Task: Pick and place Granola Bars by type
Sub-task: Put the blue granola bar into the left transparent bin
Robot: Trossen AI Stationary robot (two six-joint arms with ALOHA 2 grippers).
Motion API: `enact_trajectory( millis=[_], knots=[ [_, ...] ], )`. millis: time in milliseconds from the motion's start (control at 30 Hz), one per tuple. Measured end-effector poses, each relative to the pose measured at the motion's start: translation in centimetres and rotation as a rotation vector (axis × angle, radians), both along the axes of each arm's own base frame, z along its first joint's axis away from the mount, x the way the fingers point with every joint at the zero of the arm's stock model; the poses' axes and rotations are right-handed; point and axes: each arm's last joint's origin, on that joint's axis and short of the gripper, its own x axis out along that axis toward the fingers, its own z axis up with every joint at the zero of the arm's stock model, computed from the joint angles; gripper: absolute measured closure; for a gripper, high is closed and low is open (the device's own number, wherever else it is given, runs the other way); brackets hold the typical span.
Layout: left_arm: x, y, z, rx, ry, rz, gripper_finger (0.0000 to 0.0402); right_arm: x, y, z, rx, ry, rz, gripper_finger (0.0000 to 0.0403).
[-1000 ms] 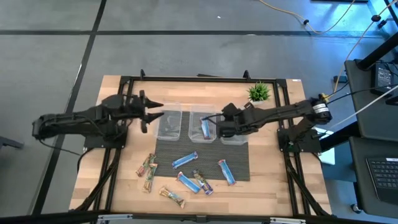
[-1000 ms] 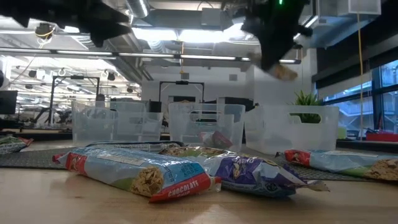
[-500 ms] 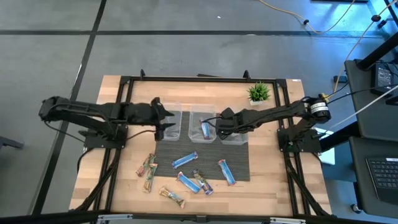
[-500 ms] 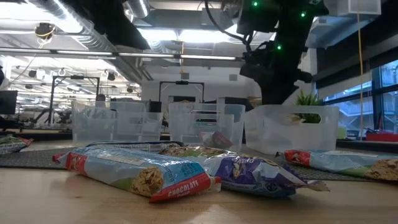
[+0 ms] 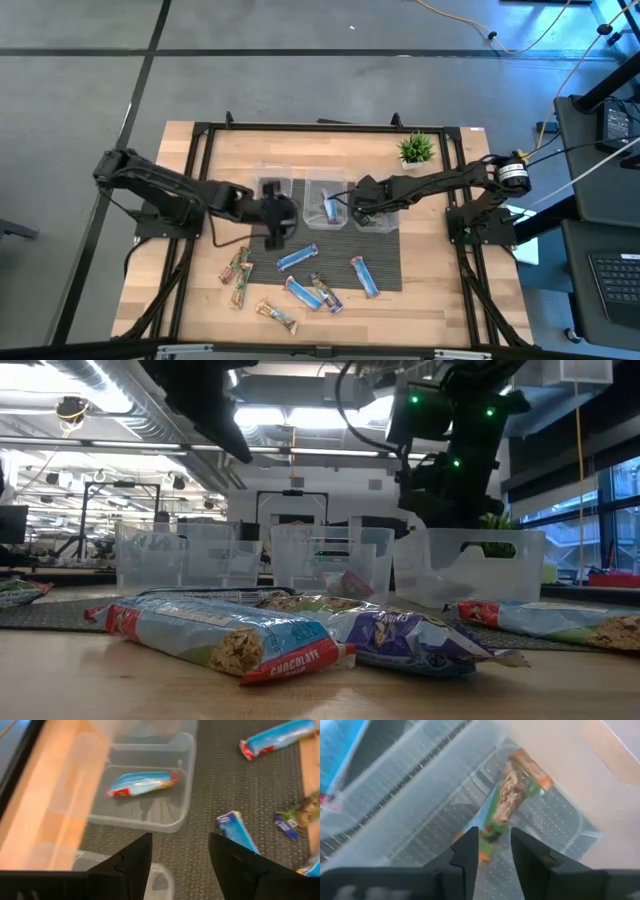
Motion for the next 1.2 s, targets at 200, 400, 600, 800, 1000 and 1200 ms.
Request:
enact_trajectory(
  millis=[200,400,600,800,1000,1200],
  knots=[
    [2.6,-2.5,-0.5,-0.032,0.109,0.018,0.0215,-0.1,0.0,1.1,0.000,0.087,0.071,0.0259],
    [4.8,-4.9,-1.6,-0.076,0.225,0.106,0.0215,-0.7,0.3,4.2,-0.006,0.096,0.156,0.0263],
    [6.2,-6.8,-3.1,-0.118,0.253,0.182,0.0215,-3.1,1.2,8.7,0.002,-0.060,0.265,0.0274],
    [6.8,-7.7,-5.5,-0.133,0.293,0.251,0.0215,-6.8,2.3,11.7,-0.014,-0.239,0.316,0.0277],
    [7.4,-8.0,-7.8,-0.150,0.340,0.306,0.0215,-9.7,2.9,12.8,-0.004,-0.367,0.330,0.0277],
    [7.7,-8.2,-9.5,-0.180,0.388,0.354,0.0215,-11.1,3.2,12.7,0.018,-0.416,0.319,0.0277]
  ],
)
